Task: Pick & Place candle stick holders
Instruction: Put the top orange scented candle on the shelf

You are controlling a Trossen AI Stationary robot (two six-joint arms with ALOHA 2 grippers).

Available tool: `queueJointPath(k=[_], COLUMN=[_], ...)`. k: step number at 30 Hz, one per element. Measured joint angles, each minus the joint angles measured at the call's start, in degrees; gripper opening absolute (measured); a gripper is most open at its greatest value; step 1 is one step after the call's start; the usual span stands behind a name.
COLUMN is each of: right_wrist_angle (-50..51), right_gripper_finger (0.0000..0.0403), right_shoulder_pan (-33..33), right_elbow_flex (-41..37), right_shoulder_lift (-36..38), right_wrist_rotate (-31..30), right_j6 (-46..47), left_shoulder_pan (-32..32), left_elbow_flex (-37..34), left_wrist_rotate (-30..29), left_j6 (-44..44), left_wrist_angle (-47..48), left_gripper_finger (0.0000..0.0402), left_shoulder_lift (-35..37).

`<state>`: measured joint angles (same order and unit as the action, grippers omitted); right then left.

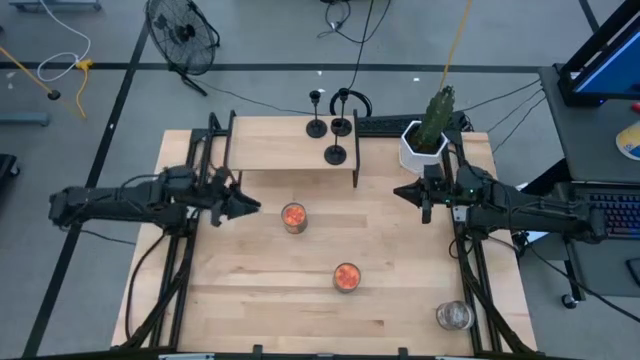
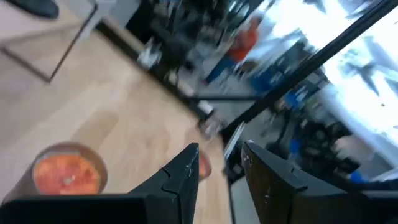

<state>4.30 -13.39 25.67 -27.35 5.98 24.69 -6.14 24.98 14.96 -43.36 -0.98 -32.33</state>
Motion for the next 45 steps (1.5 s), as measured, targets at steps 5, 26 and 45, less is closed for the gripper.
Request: queueJointPath(k=[5,26,45], right_wrist_angle=[0.23,-0.46,-10.1], right_gripper_finger=[0.0,0.0,0.0], right_shoulder_pan=[0.0,0.0,0.0], right_elbow_flex=[-2.2,-8.62,-15.6], right_shoulder_lift=[2.48,16.37,19.95], right_wrist_rotate=[-0.03,-0.22,-0.2], right_j6=[-0.28,-3.93,-1.96], left_shoulder_pan=[2.18,5.28,3.59], left_elbow_flex=[12.8,32.84,32.86], left_wrist_rotate=[-2.3,-9.05,-12.59], left_j6=[0.82,-4.79,-24.57], left_wrist_angle=[15.89,31.51,40.16], left_gripper_finger=[0.0129,0.0129,0.0097], left_shoulder_lift=[-10.51,-32.34,-39.9])
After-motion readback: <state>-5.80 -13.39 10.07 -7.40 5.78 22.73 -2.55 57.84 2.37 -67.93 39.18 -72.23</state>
